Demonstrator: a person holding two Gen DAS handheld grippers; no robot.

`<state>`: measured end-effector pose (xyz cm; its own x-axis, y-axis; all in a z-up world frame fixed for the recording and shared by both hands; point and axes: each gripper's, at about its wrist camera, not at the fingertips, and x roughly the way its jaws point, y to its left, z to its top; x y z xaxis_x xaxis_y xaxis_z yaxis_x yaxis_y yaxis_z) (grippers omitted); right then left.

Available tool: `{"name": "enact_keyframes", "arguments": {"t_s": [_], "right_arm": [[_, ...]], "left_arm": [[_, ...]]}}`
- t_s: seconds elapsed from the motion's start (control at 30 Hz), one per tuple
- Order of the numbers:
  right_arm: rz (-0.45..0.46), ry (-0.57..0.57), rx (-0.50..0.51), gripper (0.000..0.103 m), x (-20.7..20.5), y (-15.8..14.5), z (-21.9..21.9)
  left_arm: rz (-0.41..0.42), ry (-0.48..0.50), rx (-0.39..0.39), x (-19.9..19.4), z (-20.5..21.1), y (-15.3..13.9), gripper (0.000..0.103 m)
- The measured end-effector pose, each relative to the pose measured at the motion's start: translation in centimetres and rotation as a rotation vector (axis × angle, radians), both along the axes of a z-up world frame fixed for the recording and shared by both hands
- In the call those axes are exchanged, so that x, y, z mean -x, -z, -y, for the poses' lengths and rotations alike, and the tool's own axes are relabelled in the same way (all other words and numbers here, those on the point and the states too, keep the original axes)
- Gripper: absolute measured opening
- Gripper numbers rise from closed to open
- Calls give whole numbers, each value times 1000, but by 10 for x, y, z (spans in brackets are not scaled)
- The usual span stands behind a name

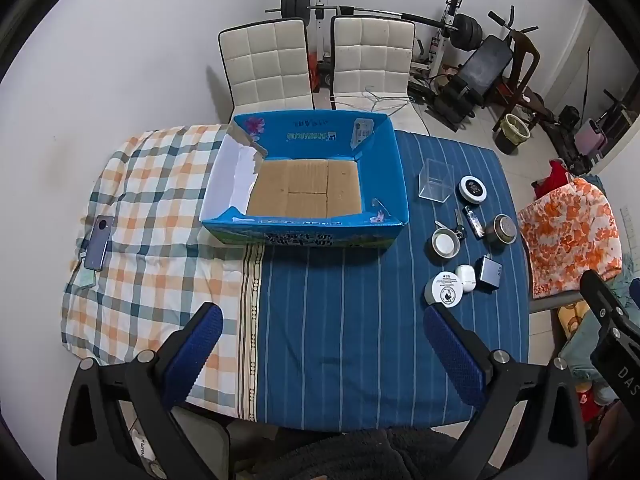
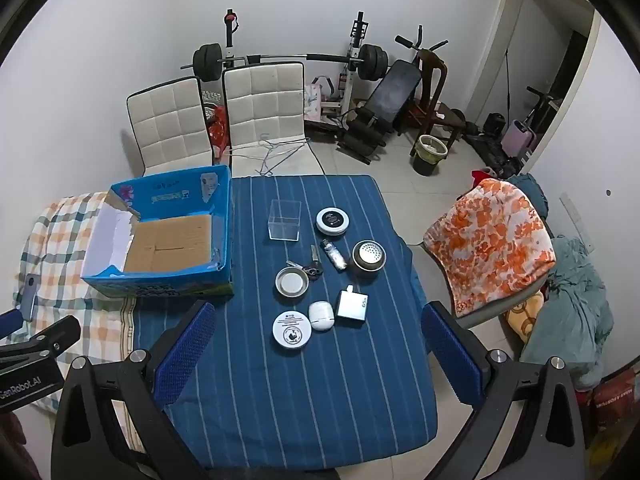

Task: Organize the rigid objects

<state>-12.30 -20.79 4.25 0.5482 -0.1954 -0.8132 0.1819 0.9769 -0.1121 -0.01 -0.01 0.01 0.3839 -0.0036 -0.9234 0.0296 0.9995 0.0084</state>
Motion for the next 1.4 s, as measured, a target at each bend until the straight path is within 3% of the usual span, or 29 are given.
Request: {"name": "enact_keyframes", "arguments": {"t_s": [0.53,0.67,0.93,1.23,1.4], "right_arm": [[2,-7,8,103,4,4,-15],[13,-6,2,103,12,-13,-15],[17,-5,-2,103,13,-15,-16],[26,-3,-2,103,13,-20,-18],[27,-1,1,103,14,-21,-18]], "left_arm": [[5,1,14,0,0,1,103],[7,-2,14,4,-1,-2,103],[10,-1,16,5,-4,-3,103],[29,-3,13,0,-3,-30,103],[39,-3,17,1,-4,-24,103]]}}
